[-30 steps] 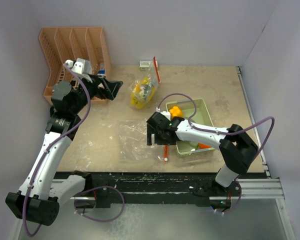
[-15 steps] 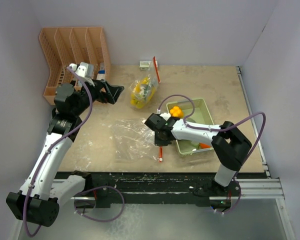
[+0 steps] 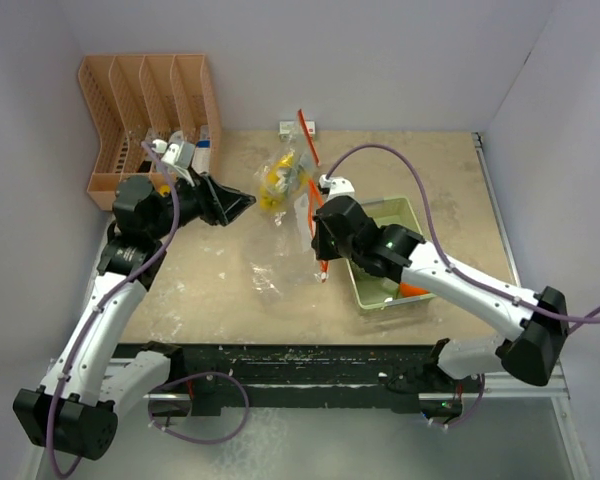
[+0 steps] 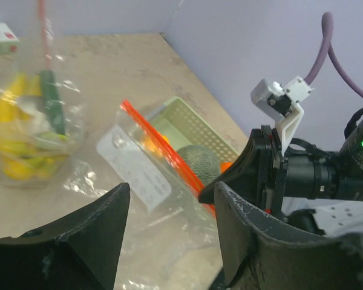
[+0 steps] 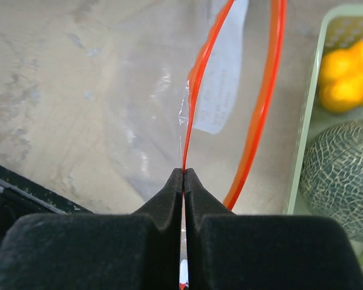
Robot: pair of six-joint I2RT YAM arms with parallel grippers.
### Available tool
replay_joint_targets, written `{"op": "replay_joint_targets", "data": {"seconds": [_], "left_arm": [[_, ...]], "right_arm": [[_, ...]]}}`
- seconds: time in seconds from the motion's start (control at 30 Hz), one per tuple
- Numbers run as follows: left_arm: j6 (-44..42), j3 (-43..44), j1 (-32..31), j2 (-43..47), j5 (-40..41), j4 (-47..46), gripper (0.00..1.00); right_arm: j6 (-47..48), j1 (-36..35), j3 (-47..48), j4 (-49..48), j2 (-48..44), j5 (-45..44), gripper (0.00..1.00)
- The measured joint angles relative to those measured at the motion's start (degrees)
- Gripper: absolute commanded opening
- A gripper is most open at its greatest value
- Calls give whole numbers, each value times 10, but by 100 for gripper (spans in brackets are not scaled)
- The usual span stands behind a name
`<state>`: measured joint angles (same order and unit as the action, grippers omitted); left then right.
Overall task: Place the food in the zip-top bag and seal the zipper
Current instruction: Pick up the zipper food storage bag at the center of the board, then open the zipper of the food storage bag.
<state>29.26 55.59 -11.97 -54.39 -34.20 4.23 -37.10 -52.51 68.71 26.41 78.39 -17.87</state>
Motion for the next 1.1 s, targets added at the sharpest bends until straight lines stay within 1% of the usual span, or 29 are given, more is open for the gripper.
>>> {"op": "replay_joint_targets", "data": {"seconds": [0.07, 0.17, 0.33, 0.43, 0.53, 0.63, 0.93, 1.1], "left_arm": [[34, -8, 0, -3, -25, -12, 62], [77, -11, -7, -20, -52, -21, 64], [119, -17, -49, -59, -60, -24, 69], [140, -20, -80, -92, -60, -33, 68], [148, -20, -106, -125, -59, -33, 64], [152, -19, -125, -163, -53, -27, 66], [162, -6, -129, -207, -3, -14, 68], [162, 25, -134, -241, 10, -17, 67]], "right_arm": [[28, 0, 0, -16, -23, 9, 0], [59, 0, 0, -33, -32, 15, 0], [88, 0, -3, -46, -22, 30, 0], [97, 0, -3, -54, -12, 39, 0], [104, 0, -1, -60, 1, 43, 0], [108, 0, -1, -63, 8, 46, 0], [114, -1, 4, -76, 10, 57, 0], [118, -3, 4, -80, 10, 61, 0]]}}
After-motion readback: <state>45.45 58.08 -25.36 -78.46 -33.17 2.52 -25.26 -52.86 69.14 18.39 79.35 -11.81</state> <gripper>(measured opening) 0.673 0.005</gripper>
